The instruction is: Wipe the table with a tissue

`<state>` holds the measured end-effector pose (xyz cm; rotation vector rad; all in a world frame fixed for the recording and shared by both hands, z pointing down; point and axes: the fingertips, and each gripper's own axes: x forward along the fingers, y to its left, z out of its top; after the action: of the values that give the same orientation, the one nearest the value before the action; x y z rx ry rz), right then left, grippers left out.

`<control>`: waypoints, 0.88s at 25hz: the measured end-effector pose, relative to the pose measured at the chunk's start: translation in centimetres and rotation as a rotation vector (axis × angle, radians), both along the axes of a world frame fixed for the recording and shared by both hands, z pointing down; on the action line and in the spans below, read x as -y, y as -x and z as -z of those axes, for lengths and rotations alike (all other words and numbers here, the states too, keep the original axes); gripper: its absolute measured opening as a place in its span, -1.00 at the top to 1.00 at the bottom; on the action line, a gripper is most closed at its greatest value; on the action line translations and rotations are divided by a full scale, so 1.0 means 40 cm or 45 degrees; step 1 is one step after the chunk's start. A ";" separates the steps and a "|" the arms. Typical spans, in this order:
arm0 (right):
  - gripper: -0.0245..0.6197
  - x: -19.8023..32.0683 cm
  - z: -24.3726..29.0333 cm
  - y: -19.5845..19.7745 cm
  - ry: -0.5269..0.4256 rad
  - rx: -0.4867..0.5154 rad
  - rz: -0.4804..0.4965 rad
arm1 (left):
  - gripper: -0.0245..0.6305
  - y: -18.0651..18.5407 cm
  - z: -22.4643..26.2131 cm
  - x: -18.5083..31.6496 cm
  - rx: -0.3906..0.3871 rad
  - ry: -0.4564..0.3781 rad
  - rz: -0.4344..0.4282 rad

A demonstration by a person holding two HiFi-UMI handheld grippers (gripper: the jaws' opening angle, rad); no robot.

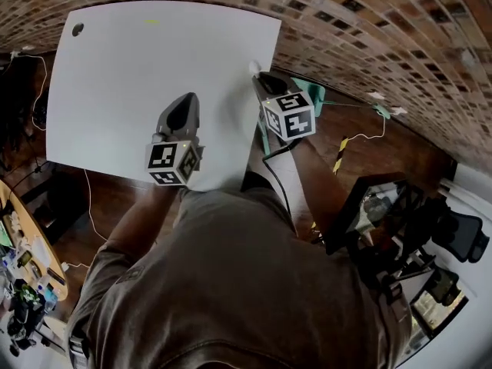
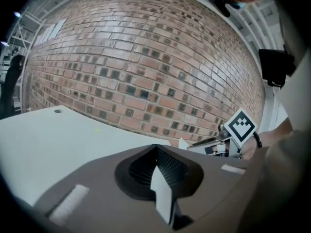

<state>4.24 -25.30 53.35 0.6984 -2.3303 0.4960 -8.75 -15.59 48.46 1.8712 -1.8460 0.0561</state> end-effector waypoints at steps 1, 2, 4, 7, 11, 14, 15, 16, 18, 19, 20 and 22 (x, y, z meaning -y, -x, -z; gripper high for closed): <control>0.73 -0.012 0.018 -0.008 -0.018 0.011 -0.022 | 0.92 -0.004 0.002 -0.006 -0.007 0.001 -0.017; 0.73 -0.024 0.035 -0.017 -0.035 0.023 -0.045 | 0.92 -0.007 0.004 -0.011 -0.011 -0.004 -0.031; 0.73 -0.055 0.064 -0.036 -0.060 0.041 -0.090 | 0.92 -0.009 0.012 -0.028 -0.010 -0.031 -0.046; 0.73 -0.113 0.104 -0.065 -0.096 0.060 -0.147 | 0.92 -0.012 0.040 -0.054 0.038 -0.107 -0.076; 0.73 -0.176 0.158 -0.088 -0.160 0.103 -0.187 | 0.92 -0.036 0.056 -0.083 0.076 -0.115 -0.119; 0.73 -0.229 0.189 -0.107 -0.193 0.139 -0.188 | 0.92 -0.068 0.071 -0.120 0.105 -0.117 -0.132; 0.73 -0.246 0.200 -0.115 -0.204 0.154 -0.190 | 0.92 -0.079 0.071 -0.137 0.106 -0.111 -0.130; 0.73 -0.261 0.212 -0.122 -0.218 0.171 -0.189 | 0.92 -0.089 0.073 -0.153 0.108 -0.109 -0.128; 0.73 -0.285 0.235 -0.132 -0.252 0.204 -0.180 | 0.92 -0.104 0.083 -0.176 0.123 -0.118 -0.121; 0.73 -0.299 0.245 -0.138 -0.264 0.219 -0.174 | 0.92 -0.111 0.090 -0.188 0.130 -0.122 -0.112; 0.73 -0.317 0.253 -0.148 -0.273 0.230 -0.168 | 0.92 -0.120 0.098 -0.204 0.134 -0.125 -0.100; 0.73 -0.357 0.268 -0.177 -0.283 0.250 -0.159 | 0.92 -0.147 0.113 -0.237 0.138 -0.133 -0.078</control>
<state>11.32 -11.01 42.63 0.9422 -2.5630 0.3773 -2.87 -6.09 43.95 2.0327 -1.8965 0.0852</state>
